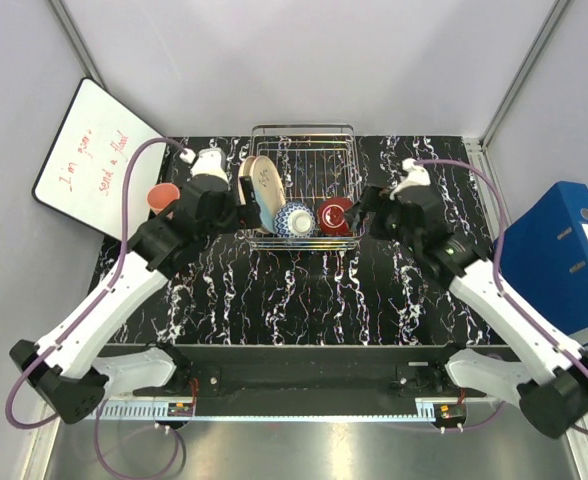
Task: Unload the mixed dishes from the dish rack
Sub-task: Pick up the plate from the dish rack.
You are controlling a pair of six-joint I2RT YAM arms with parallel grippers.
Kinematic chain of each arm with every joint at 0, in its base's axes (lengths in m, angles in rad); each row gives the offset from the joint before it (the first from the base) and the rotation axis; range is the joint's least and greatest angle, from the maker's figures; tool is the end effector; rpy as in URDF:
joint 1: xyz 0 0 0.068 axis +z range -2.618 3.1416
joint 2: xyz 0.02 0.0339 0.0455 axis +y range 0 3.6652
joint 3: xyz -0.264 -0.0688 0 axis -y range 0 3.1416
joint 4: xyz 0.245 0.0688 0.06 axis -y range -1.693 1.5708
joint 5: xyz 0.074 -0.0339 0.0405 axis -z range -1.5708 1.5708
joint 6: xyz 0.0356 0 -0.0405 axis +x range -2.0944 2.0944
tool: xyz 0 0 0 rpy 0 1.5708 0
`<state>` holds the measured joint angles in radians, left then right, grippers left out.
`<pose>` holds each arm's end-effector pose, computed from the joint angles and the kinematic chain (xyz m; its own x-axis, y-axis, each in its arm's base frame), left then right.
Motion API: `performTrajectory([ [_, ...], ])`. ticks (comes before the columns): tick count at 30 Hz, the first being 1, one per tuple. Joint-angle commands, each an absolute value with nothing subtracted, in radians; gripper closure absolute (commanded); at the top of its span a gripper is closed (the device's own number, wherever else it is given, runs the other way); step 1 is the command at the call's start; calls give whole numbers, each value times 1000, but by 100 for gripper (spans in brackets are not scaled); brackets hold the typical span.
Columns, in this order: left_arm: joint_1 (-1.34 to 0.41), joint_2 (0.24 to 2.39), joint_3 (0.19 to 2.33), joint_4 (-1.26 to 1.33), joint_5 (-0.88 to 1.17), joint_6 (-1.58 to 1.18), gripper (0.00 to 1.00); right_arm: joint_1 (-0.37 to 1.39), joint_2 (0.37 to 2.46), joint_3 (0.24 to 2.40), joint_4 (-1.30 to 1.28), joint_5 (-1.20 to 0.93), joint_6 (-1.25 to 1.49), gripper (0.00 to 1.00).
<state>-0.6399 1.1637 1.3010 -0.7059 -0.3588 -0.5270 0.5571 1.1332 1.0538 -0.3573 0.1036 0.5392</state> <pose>0.2003 -0.1335 0.3911 -0.5351 -0.1887 -0.8234 0.0608 0.9636 -0.2604 0.2195 0.1324 0.3467 -0.5372 0.2670 -0.8000 -0.1987 0.8818 0.4277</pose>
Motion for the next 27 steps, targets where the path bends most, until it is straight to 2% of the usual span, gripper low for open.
performTrajectory([
  [1,-629,1112,1258,-612,-515,-464,1,554,994,970,-354,216,519,6],
  [5,-496,1250,1339,-641,-395,-479,1,552,962,925,-365,224,514,6],
  [9,-393,1385,1408,-628,-338,-483,7,552,973,922,-365,229,497,5],
  [15,-333,1517,1523,-587,-310,-466,13,552,1002,908,-338,199,508,5],
  [23,-302,1551,1608,-575,-230,-475,16,552,1003,888,-316,210,506,5],
  [27,-319,1568,1624,-552,-153,-503,23,554,1031,887,-299,203,509,5],
])
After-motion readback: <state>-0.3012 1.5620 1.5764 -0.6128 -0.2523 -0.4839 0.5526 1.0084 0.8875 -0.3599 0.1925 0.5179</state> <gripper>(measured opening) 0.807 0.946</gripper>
